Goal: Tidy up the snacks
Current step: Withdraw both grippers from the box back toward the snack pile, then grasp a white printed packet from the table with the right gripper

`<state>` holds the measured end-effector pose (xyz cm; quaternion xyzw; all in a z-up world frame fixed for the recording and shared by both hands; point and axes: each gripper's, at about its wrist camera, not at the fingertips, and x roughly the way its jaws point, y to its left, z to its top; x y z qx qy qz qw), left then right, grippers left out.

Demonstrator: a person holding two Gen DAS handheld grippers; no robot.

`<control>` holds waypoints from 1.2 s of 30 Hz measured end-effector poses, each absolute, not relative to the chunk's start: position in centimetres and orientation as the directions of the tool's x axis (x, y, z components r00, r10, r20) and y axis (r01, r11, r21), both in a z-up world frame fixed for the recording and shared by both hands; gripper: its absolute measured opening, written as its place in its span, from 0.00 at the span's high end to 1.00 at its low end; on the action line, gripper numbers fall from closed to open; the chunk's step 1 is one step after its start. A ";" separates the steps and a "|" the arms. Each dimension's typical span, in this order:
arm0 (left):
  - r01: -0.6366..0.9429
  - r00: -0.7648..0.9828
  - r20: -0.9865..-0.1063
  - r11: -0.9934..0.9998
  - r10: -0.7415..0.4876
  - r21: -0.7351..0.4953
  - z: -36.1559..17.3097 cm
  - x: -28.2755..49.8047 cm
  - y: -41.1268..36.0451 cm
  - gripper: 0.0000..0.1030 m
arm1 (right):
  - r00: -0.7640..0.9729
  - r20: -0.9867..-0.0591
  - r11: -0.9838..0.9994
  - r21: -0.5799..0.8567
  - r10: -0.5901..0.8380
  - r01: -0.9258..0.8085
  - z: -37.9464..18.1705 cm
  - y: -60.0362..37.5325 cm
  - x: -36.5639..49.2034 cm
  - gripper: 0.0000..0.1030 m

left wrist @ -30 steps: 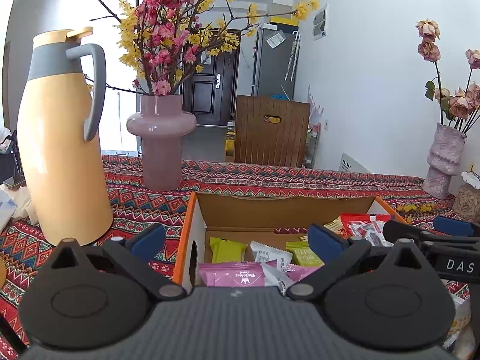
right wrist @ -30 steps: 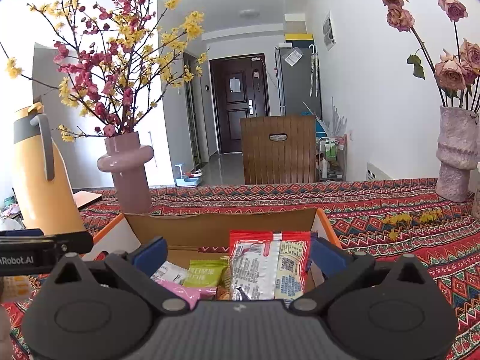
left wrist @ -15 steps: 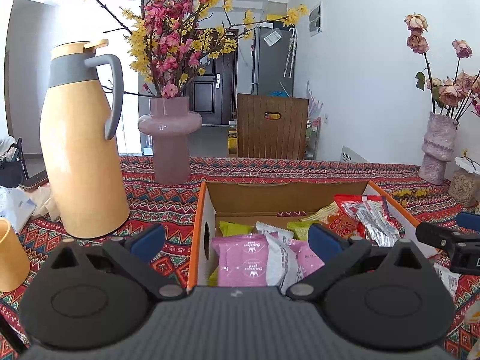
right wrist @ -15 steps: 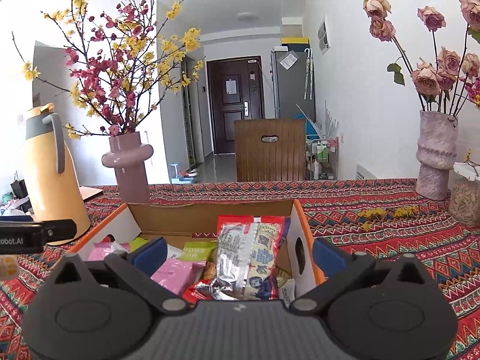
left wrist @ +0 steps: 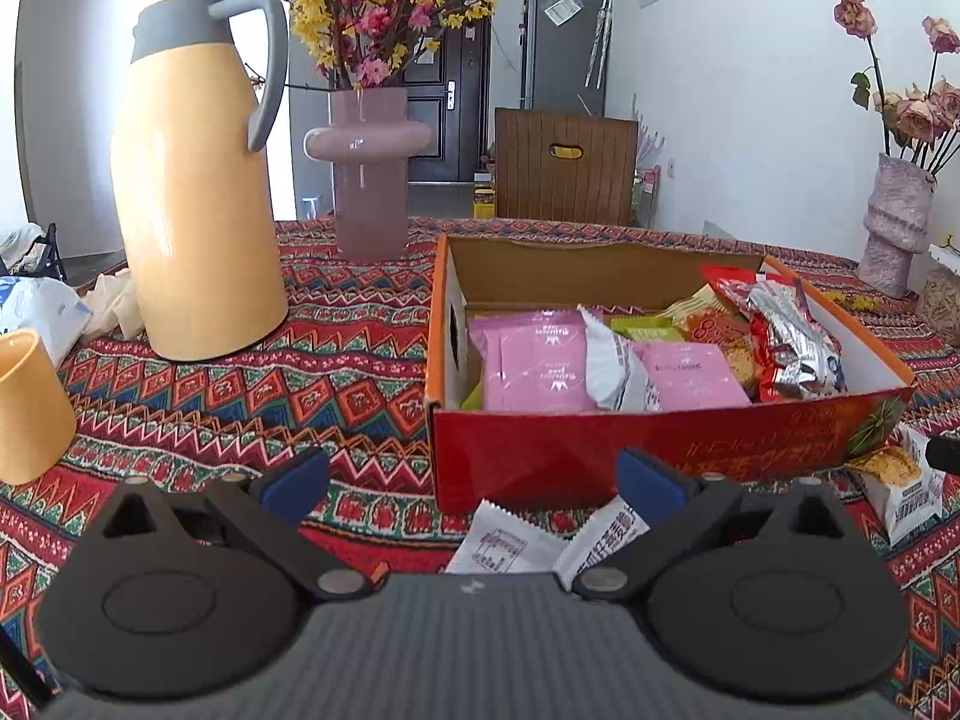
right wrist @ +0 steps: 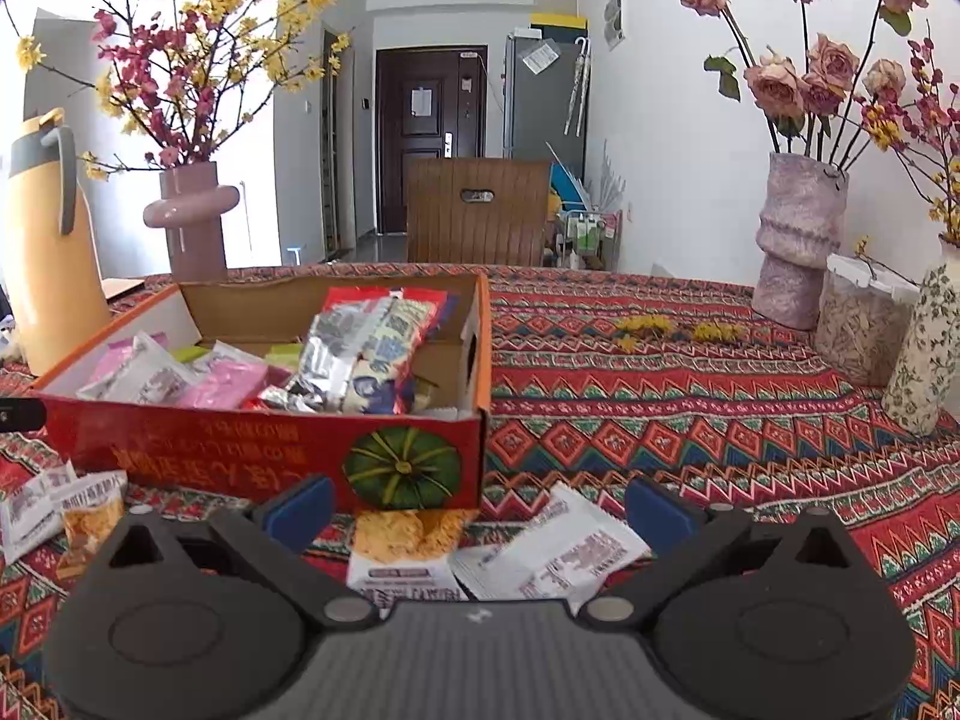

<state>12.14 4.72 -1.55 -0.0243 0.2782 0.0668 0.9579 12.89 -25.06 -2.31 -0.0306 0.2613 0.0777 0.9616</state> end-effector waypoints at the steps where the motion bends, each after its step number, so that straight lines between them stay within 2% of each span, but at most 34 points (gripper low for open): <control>1: -0.145 0.829 -0.547 0.989 0.118 -0.006 -2.0 12.2 4.8 0.00 | 0.846 -0.519 0.988 -0.016 0.126 -0.157 -2.5 -25.5 13.1 0.00; 17: -0.162 0.823 -0.559 0.985 0.102 -0.059 -3.7 12.5 5.9 0.00 | 0.779 -0.627 0.997 0.057 -0.011 0.059 -4.4 -29.1 17.9 0.00; 25: -0.167 0.819 -0.564 0.984 0.101 -0.066 -3.8 12.5 6.0 0.00 | 0.736 -0.677 0.998 0.029 -0.017 0.050 -5.9 -28.0 19.2 0.00; 36: -0.172 0.817 -0.567 0.983 0.104 -0.067 -3.9 12.5 6.0 0.00 | 0.731 -0.682 1.000 0.007 -0.008 0.018 -6.0 -28.7 18.0 0.00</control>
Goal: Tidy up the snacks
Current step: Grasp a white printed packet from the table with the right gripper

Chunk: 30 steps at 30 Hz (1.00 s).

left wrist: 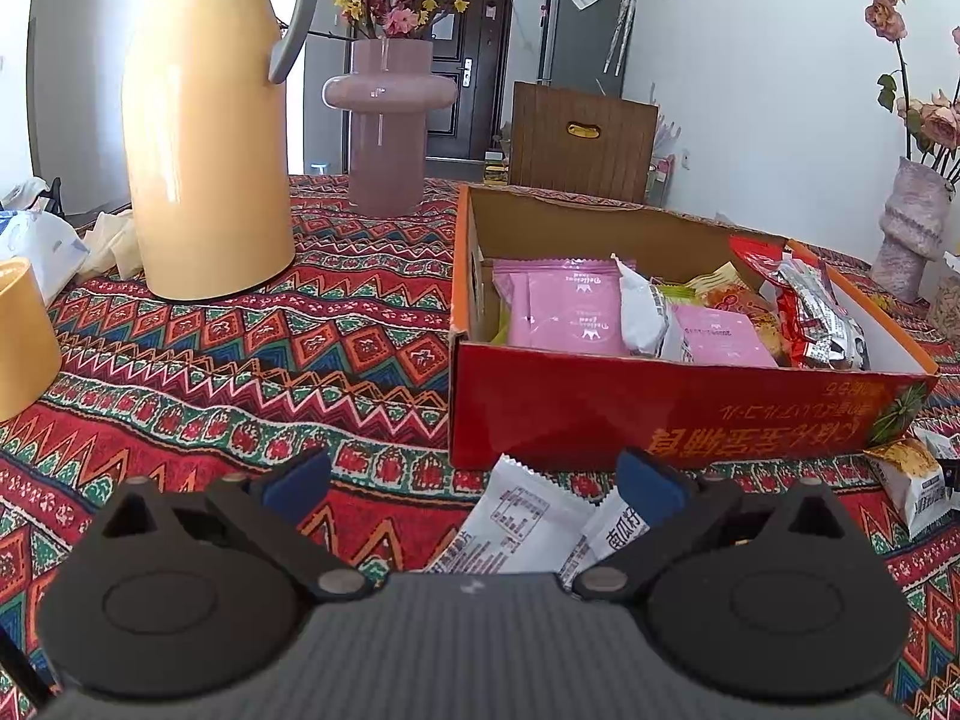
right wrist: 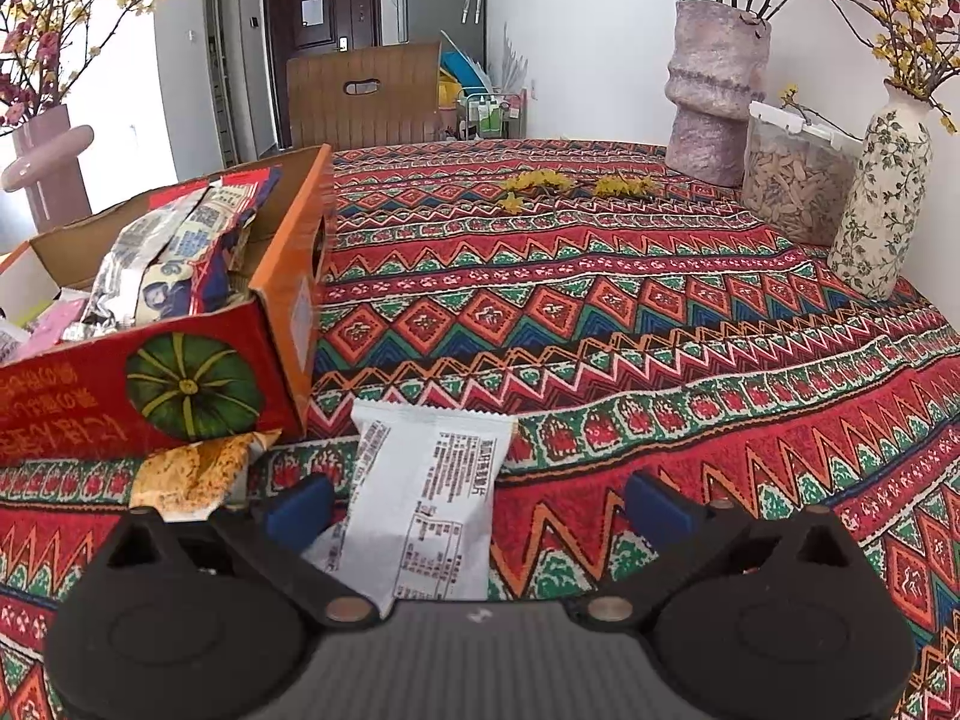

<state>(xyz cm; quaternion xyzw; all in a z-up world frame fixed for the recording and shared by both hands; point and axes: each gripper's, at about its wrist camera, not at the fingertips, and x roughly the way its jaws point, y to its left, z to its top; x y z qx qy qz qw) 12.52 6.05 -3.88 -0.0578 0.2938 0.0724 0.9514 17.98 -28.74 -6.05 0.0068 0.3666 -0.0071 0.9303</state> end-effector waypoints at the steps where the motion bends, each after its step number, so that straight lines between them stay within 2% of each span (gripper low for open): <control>1: -0.172 0.817 -0.567 0.983 0.104 -0.068 -3.9 12.5 6.0 0.00 | 0.730 -0.683 1.000 0.007 -0.008 0.017 -6.0 -28.7 18.0 0.00; 4: -0.173 0.816 -0.568 0.983 0.105 -0.067 -3.9 12.5 6.1 0.00 | 0.731 -0.683 1.000 0.010 -0.003 0.014 -6.0 -28.8 18.1 0.01; 6: -0.174 0.815 -0.570 0.983 0.105 -0.067 -4.0 12.5 6.1 0.00 | 0.739 -0.674 1.000 0.012 0.002 0.008 -5.8 -28.7 17.8 0.11; 8: -0.174 0.814 -0.571 0.982 0.106 -0.066 -4.0 12.6 6.1 0.00 | 0.745 -0.667 1.000 0.015 0.011 -0.002 -5.5 -28.4 17.5 0.34; 9: -0.174 0.814 -0.571 0.982 0.106 -0.066 -4.0 12.5 6.1 0.00 | 0.748 -0.664 1.000 0.017 0.018 -0.009 -5.3 -28.3 17.3 0.40; 10: -0.175 0.814 -0.571 0.982 0.107 -0.066 -4.0 12.5 6.1 0.00 | 0.750 -0.661 1.000 0.018 0.024 -0.016 -5.2 -28.0 17.1 0.54; 11: -0.176 0.814 -0.571 0.982 0.108 -0.065 -4.0 12.5 6.1 0.00 | 0.751 -0.660 1.000 0.017 0.027 -0.021 -5.1 -27.9 17.0 0.57; 14: -0.179 0.814 -0.570 0.982 0.110 -0.065 -4.0 12.4 6.1 0.00 | 0.761 -0.647 0.999 0.010 0.035 -0.038 -5.0 -27.2 16.2 0.61; 23: -0.159 0.797 -0.595 0.986 0.103 -0.042 -3.8 12.5 5.9 0.00 | 0.840 -0.540 0.998 0.040 0.060 -0.046 -4.2 -25.4 13.0 0.62; 30: -0.078 0.764 -0.639 0.996 0.093 0.051 -3.8 11.8 5.5 0.00 | 0.854 -0.518 0.998 0.057 0.052 -0.026 -4.4 -25.8 12.8 0.61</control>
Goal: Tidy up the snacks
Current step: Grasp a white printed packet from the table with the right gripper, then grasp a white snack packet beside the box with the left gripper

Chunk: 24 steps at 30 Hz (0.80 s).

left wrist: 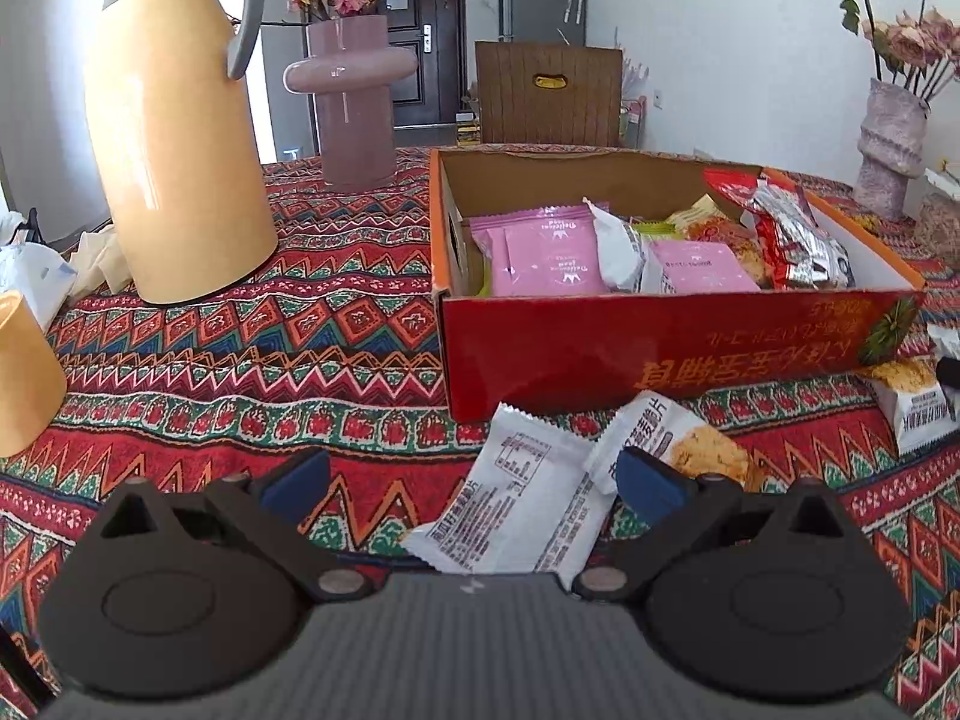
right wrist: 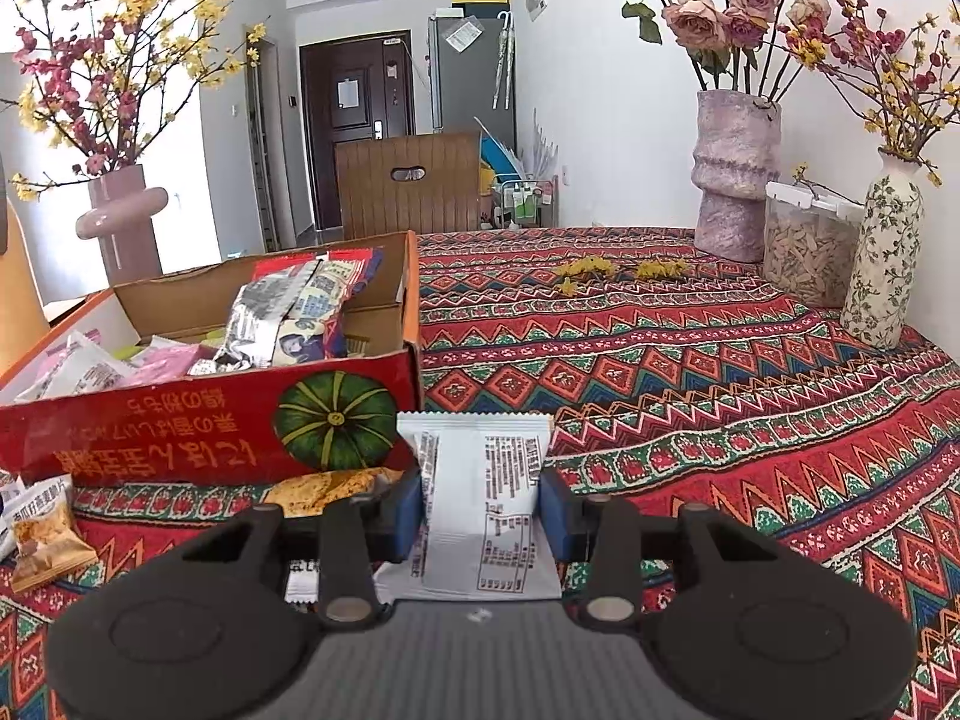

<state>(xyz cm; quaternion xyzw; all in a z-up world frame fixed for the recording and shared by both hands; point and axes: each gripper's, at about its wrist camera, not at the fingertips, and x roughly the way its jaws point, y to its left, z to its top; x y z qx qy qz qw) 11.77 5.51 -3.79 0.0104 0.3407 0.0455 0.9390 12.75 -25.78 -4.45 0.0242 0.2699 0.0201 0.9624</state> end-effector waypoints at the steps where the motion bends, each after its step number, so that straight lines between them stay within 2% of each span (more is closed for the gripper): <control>1: -0.067 0.759 -0.644 0.996 0.093 0.065 -3.9 11.7 5.4 0.00 | 0.853 -0.519 0.998 0.063 0.050 -0.020 -4.6 -25.9 12.8 0.61; 11: -0.026 0.710 -0.698 0.994 0.093 0.106 -5.3 13.1 4.6 0.03 | 0.855 -0.515 0.997 0.083 0.052 -0.010 -5.0 -26.2 12.6 0.61; 13: -0.014 0.709 -0.701 0.995 0.079 0.097 -5.1 13.4 4.6 0.09 | 0.856 -0.515 0.996 0.086 0.053 -0.010 -5.0 -26.2 12.6 0.61; 15: 0.007 0.706 -0.706 0.997 0.046 0.072 -4.9 13.7 4.6 0.26 | 0.856 -0.515 0.996 0.089 0.054 -0.009 -5.0 -26.3 12.6 0.61; 16: 0.021 0.705 -0.709 0.998 0.021 0.051 -4.9 13.8 4.5 0.31 | 0.855 -0.515 0.996 0.090 0.054 -0.009 -5.0 -26.3 12.6 0.61; 18: 0.040 0.705 -0.709 0.999 -0.011 0.025 -4.7 13.8 4.5 0.48 | 0.856 -0.514 0.996 0.093 0.055 -0.009 -5.0 -26.3 12.6 0.61; 24: 0.031 0.715 -0.698 1.000 -0.021 0.002 -4.8 13.3 4.3 0.52 | 0.855 -0.515 0.995 0.098 0.060 -0.012 -5.1 -26.3 12.6 0.61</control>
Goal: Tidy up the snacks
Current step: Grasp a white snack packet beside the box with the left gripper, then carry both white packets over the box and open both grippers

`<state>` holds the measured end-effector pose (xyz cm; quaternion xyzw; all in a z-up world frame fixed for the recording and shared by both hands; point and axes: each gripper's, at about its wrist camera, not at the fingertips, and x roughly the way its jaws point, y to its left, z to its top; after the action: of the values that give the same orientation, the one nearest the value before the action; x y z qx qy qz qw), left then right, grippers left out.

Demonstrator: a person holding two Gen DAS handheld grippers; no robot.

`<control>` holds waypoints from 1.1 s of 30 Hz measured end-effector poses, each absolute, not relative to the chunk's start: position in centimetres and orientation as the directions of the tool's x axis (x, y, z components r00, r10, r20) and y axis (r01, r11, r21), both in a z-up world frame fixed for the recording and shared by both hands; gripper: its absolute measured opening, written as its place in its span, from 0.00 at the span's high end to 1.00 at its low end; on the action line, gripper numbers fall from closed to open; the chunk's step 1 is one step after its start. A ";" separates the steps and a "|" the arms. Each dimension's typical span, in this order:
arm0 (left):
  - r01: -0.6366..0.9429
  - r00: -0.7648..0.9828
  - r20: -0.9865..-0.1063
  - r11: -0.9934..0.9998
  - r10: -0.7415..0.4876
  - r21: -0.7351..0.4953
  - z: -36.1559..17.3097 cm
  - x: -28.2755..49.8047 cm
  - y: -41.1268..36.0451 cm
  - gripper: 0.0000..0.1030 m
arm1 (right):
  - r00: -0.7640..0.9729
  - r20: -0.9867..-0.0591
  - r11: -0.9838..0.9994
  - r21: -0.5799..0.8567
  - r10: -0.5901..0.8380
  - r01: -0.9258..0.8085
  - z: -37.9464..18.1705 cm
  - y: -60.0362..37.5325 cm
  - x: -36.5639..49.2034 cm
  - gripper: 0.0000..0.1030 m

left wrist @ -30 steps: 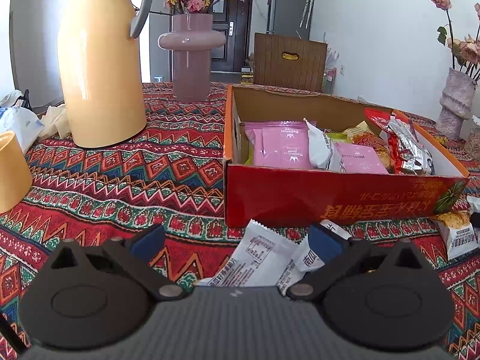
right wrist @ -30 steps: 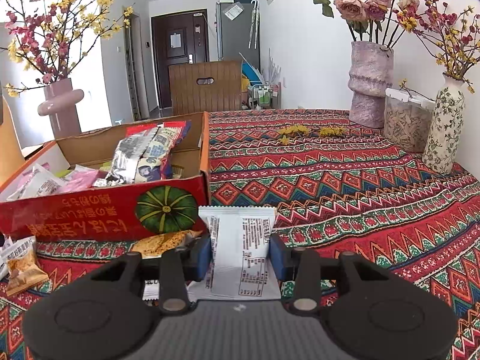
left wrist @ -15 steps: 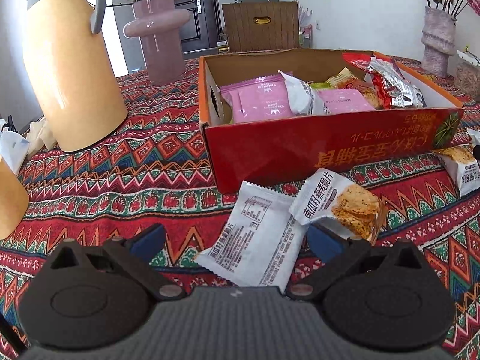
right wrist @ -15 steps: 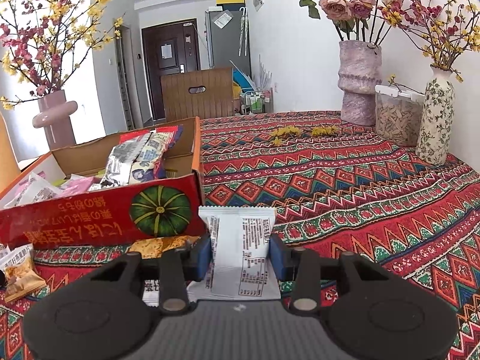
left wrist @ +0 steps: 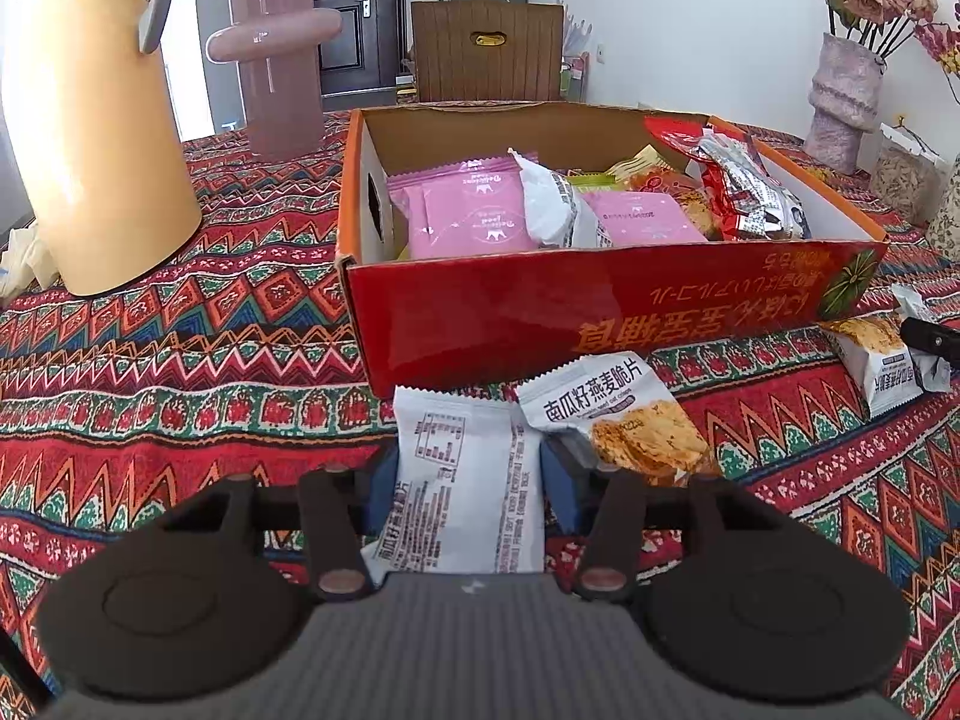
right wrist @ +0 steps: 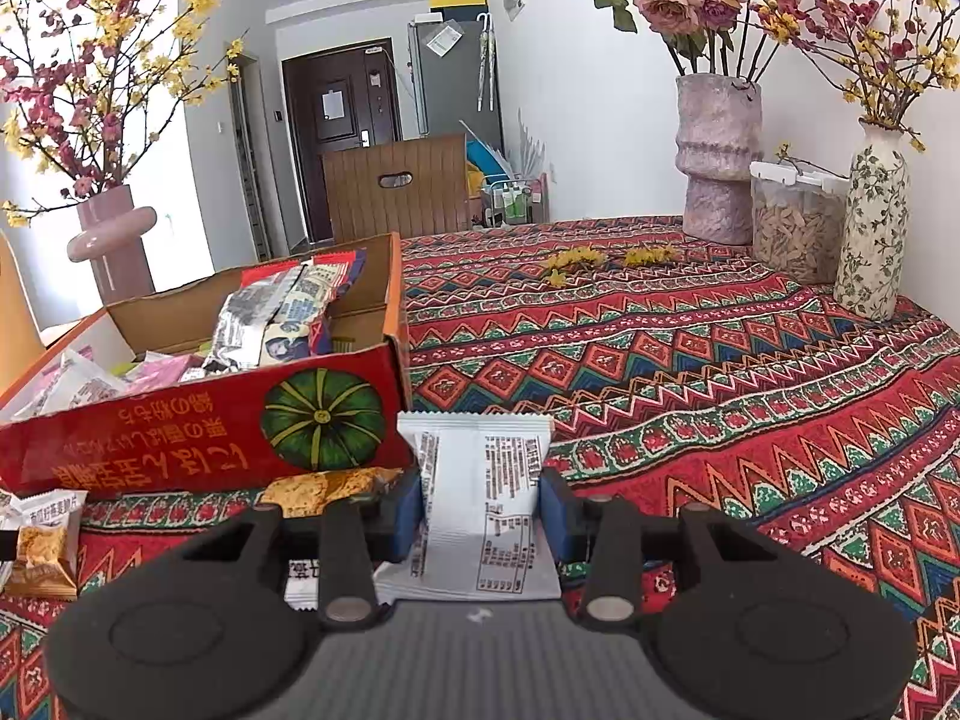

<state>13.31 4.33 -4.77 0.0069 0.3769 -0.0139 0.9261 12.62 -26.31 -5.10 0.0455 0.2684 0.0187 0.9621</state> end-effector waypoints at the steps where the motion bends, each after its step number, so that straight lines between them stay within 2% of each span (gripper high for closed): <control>1: 0.028 0.717 -0.697 1.000 -0.020 -0.001 -4.8 13.2 4.4 0.52 | 0.855 -0.514 0.995 0.097 0.061 -0.012 -5.1 -26.3 12.6 0.61; 10: 0.009 0.735 -0.677 1.000 -0.015 -0.012 -4.2 12.1 4.6 0.57 | 0.863 -0.501 0.995 0.099 0.059 -0.011 -4.8 -26.4 12.3 0.61; 11: 0.008 0.738 -0.675 1.000 -0.013 -0.011 -4.0 11.9 4.7 0.66 | 0.864 -0.499 0.995 0.100 0.061 -0.012 -4.7 -26.4 12.2 0.61; 17: 0.000 0.737 -0.676 1.000 -0.011 -0.017 -3.9 11.6 5.0 0.65 | 0.867 -0.493 0.995 0.102 0.070 -0.022 -4.4 -26.3 11.9 0.61; 19: 0.000 0.740 -0.673 1.000 -0.013 -0.020 -3.8 11.5 5.0 0.56 | 0.867 -0.492 0.994 0.102 0.071 -0.024 -4.4 -26.3 11.8 0.61; 20: -0.003 0.743 -0.669 1.000 -0.009 -0.017 -3.8 11.5 4.9 0.47 | 0.867 -0.493 0.994 0.103 0.071 -0.023 -4.4 -26.3 11.8 0.61; 21: -0.004 0.746 -0.666 1.000 -0.007 -0.015 -3.8 11.5 4.7 0.44 | 0.867 -0.494 0.994 0.103 0.071 -0.023 -4.5 -26.3 11.8 0.61; 29: 0.011 0.730 -0.684 1.000 0.010 0.026 -4.9 12.2 3.3 0.44 | 0.865 -0.495 0.994 0.107 0.077 -0.027 -4.5 -26.2 11.4 0.61; 30: 0.019 0.733 -0.681 0.999 0.009 0.033 -4.9 12.2 3.1 0.50 | 0.865 -0.495 0.994 0.108 0.078 -0.028 -4.5 -26.2 11.4 0.61; 33: 0.033 0.738 -0.674 0.998 0.008 0.048 -4.9 11.8 2.8 0.56 | 0.866 -0.494 0.994 0.109 0.080 -0.030 -4.4 -26.1 11.2 0.61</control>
<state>11.84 2.79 -4.89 0.0281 0.3616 -0.0067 0.9319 11.24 -26.09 -4.38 0.0487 0.2573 0.0287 0.9647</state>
